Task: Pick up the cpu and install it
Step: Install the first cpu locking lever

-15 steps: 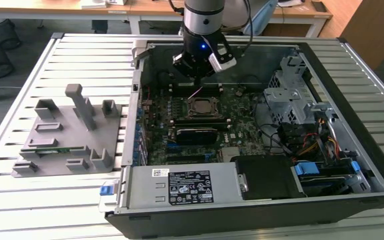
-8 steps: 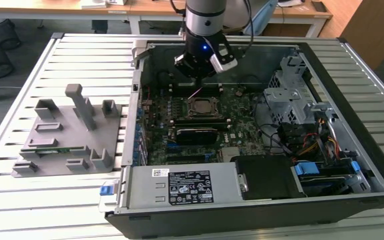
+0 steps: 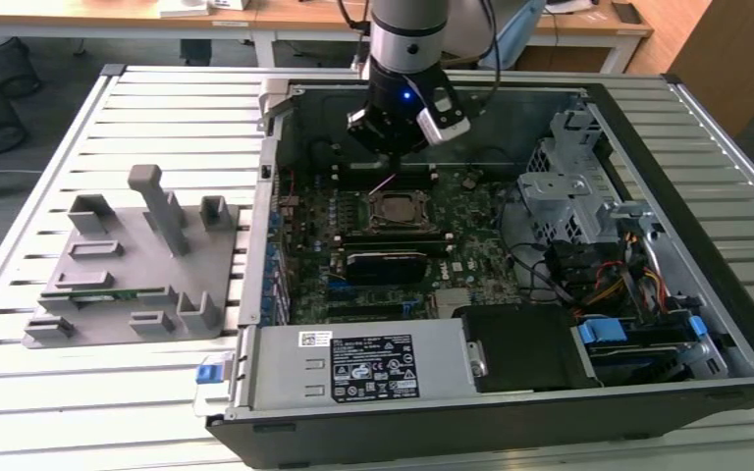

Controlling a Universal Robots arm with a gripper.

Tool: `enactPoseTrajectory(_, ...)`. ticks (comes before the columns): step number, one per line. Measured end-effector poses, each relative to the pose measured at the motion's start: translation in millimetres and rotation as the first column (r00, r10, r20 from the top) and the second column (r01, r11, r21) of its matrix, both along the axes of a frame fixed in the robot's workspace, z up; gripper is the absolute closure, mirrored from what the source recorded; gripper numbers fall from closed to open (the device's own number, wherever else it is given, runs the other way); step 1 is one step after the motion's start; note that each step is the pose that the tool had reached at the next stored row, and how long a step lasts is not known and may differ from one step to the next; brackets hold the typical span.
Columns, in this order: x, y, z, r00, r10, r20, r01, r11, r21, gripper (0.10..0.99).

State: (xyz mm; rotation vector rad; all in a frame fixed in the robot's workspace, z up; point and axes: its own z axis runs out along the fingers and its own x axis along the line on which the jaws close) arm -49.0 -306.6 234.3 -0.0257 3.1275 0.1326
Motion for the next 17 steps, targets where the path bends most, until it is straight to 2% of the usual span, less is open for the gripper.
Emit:
enactPoseTrajectory(14,4.1,-0.3,-3.5,1.0000,0.005,0.0000,-0.005,1.0000,-0.002,0.980)
enactPoseTrajectory(17,7.6,-0.3,-4.7,0.9999,0.012,-0.0002,-0.012,0.9999,-0.002,0.980)
